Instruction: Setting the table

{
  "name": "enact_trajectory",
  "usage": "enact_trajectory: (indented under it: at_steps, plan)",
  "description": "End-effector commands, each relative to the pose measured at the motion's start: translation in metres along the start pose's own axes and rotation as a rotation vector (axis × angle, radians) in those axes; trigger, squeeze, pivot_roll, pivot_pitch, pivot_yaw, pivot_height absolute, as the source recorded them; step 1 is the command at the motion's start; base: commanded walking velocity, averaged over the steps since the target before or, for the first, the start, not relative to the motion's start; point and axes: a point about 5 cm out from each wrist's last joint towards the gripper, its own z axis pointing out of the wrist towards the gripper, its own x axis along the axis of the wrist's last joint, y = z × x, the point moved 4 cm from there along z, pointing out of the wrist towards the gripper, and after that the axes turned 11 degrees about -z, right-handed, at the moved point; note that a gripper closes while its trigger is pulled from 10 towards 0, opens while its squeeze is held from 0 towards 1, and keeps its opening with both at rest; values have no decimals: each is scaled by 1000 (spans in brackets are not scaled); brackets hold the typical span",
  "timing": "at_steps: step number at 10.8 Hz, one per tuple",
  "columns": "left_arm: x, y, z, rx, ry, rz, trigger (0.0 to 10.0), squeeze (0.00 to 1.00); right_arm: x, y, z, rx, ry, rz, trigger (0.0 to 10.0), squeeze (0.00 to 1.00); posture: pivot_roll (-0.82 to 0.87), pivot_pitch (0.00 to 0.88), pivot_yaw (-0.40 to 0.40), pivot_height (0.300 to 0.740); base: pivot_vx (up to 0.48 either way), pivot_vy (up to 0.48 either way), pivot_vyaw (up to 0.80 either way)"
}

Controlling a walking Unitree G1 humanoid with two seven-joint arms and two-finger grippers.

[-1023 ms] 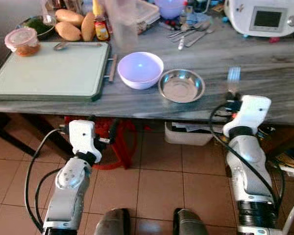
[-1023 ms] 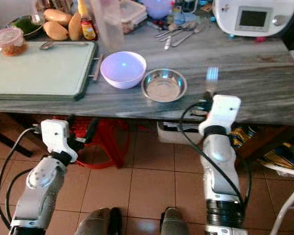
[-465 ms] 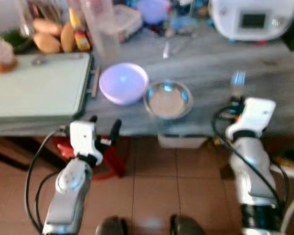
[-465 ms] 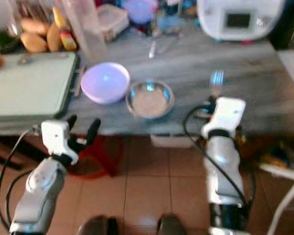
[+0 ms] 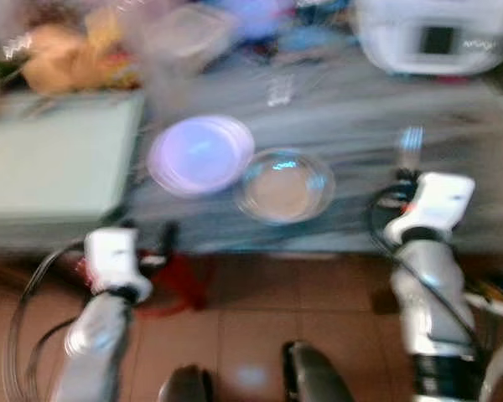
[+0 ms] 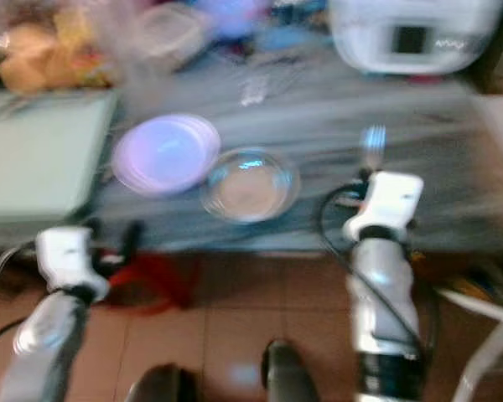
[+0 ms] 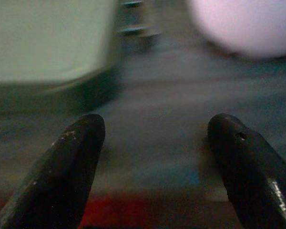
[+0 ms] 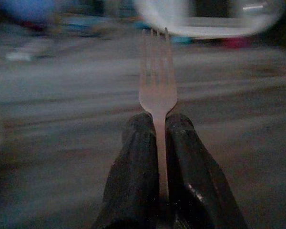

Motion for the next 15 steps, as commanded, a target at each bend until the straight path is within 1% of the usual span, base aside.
enact_trajectory:
  at_steps: [1, 2, 3, 4, 6, 7, 8, 9, 10, 12, 14, 15]
  plan:
    - [0, -6, -2, 33, -6, 24, 10000, 0, -5, 6, 1, -4, -23, 5, 10000, 0, -38, 212, 47, 740, 0, 0, 0]
    - [0, -10, -3, 61, -10, 23, 10000, 0, -5, 3, 3, 19, -29, 15, 10000, 0, -35, 215, 48, 740, 0, 0, 0]
    - [-2, -17, -5, 102, -25, 33, 10000, 0, -3, 0, 9, 33, -32, 62, 10000, 0, -31, 218, 51, 740, 0, 0, 0]
    - [-2, -17, -6, 105, -25, 34, 10000, 0, -4, -4, 13, 49, -51, 81, 10000, 0, -29, 222, 48, 740, 0, 0, 0]
    - [-3, -16, -6, 105, -27, 29, 10000, 0, -11, -10, 16, 56, -104, 178, 10000, 0, -25, 221, 45, 740, 0, 0, 0]
    - [-4, -14, -5, 103, -31, 22, 10000, 0, -11, -14, 20, 63, -122, 203, 10000, 0, -25, 221, 45, 740, 0, 0, 0]
    - [-4, -12, -4, 92, -33, 20, 10000, 0, -12, -20, 25, 75, -146, 247, 10000, 0, -23, 220, 46, 740, 0, 0, 0]
    - [-4, -12, -3, 90, -32, 20, 10000, 0, -13, -23, 25, 84, -158, 243, 10000, 0, -23, 220, 46, 740, 0, 0, 0]
    - [-3, -11, -2, 86, -30, 21, 10000, 0, -16, -26, 25, 88, -180, 265, 10000, 0, -21, 221, 46, 740, 0, 0, 0]
    - [-4, -11, -4, 86, -34, 21, 10000, 0, -25, -31, 20, 101, -236, 270, 10000, 0, -17, 225, 43, 740, 0, 0, 0]
    - [-4, -10, -4, 83, -34, 21, 10000, 0, -34, -28, 14, 94, -267, 259, 10000, 0, -19, 226, 42, 740, 0, 0, 0]
    - [-4, -10, -3, 81, -37, 21, 10000, 0, -38, -27, 12, 91, -288, 268, 10000, 0, -22, 228, 41, 740, 0, 0, 0]
